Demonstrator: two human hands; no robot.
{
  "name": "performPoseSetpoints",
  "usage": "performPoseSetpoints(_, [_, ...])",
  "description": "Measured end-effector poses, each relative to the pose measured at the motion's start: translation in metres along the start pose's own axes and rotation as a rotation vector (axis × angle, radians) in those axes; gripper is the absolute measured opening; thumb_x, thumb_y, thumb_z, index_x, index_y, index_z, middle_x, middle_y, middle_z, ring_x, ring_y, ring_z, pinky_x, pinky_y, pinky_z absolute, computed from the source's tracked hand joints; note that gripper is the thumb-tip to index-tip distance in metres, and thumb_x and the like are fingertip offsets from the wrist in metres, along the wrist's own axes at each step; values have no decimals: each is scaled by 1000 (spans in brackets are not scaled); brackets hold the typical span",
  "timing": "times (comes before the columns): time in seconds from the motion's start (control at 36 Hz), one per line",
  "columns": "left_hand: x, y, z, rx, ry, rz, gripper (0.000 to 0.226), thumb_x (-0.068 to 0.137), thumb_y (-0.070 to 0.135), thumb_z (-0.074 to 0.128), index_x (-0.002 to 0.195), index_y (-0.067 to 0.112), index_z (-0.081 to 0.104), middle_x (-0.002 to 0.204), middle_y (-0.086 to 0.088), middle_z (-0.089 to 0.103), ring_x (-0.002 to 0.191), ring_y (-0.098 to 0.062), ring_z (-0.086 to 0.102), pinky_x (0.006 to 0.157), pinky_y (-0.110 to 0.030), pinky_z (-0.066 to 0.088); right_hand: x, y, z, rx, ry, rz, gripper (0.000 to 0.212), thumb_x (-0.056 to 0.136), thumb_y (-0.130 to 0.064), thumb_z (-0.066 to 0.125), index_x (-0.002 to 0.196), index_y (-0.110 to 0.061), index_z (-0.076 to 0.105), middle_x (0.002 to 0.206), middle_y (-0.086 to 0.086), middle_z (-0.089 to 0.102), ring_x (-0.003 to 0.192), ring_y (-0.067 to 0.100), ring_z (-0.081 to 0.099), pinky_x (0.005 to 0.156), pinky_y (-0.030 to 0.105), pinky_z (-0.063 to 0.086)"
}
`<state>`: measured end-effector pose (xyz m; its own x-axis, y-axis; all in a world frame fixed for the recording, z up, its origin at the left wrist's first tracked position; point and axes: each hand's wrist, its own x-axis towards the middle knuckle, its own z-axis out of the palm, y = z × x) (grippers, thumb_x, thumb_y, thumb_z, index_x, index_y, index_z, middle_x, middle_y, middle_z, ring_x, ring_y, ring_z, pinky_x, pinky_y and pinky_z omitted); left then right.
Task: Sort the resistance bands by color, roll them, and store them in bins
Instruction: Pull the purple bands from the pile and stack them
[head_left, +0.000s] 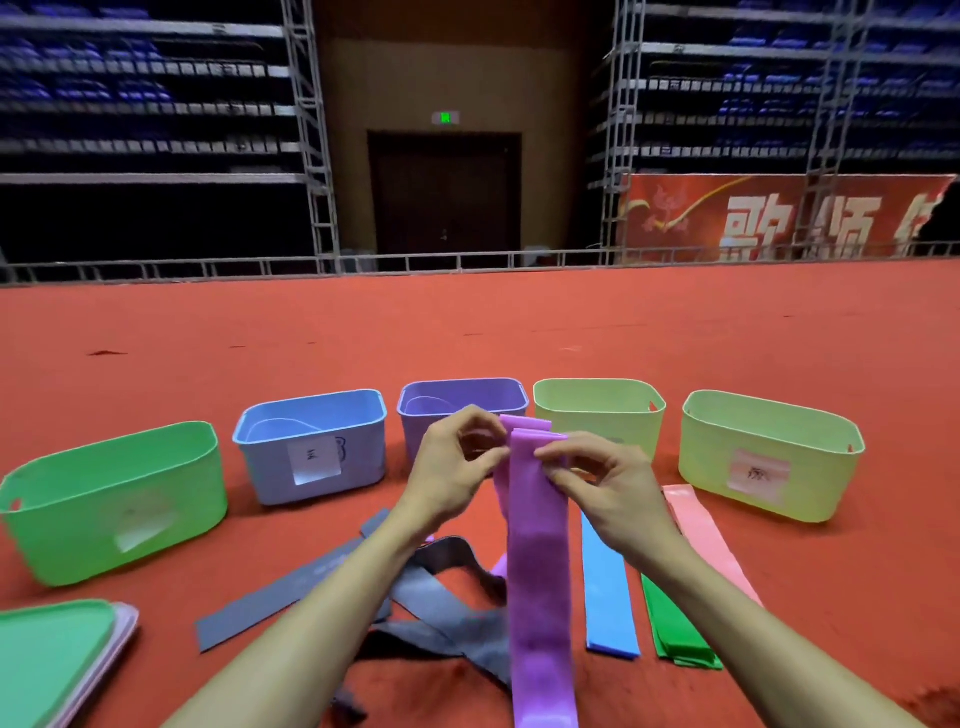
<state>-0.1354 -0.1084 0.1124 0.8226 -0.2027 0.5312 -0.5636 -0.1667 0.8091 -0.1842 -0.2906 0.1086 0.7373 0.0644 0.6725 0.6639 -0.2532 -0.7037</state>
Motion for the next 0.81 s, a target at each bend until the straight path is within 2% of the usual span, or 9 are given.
performPoseSetpoints(0.08, [-8,11,1,-65,3,0,21,81,-8,68,86,10,58,90,-18,68,83,-21,66,80,-48,56,2,-9,2,33,-7,-8,35,75,2,68,83,-31,75,95,-12,70,91,11,67,80,24,54])
performPoseSetpoints(0.22, [-18,33,3,-202,-27,-21,31,83,-11,64,99,15,56,92,-7,69,86,-18,68,78,-46,57,2,-18,0,45,1,-46,39,73,1,64,81,-36,75,94,-14,69,91,6,66,79,18,51])
performPoseSetpoints(0.39, [-25,47,4,-269,-53,-61,31,86,-7,64,113,7,61,107,-18,69,93,-17,69,77,-30,58,1,-19,-4,21,3,-77,60,77,17,64,84,-42,74,95,-15,71,93,7,67,78,19,52])
performPoseSetpoints(0.5, [-28,49,5,-278,-69,-62,30,86,-8,63,113,6,64,108,-18,69,92,-18,69,79,-30,57,0,-20,-5,12,11,-103,57,77,17,65,83,-39,75,96,-13,72,94,8,67,78,18,52])
performPoseSetpoints(0.61, [-29,48,6,-278,-55,-69,31,86,-8,64,113,7,64,108,-17,70,95,-21,69,80,-31,57,-1,-20,-6,19,4,-102,45,77,16,65,84,-27,75,98,-11,71,94,8,68,78,18,52])
performPoseSetpoints(0.81, [-29,46,4,-271,-48,-72,29,85,-8,64,105,13,67,104,-15,71,95,-22,68,83,-35,57,-1,-19,-5,43,-5,-93,47,75,11,63,85,-33,76,97,-12,72,95,12,68,81,22,53])
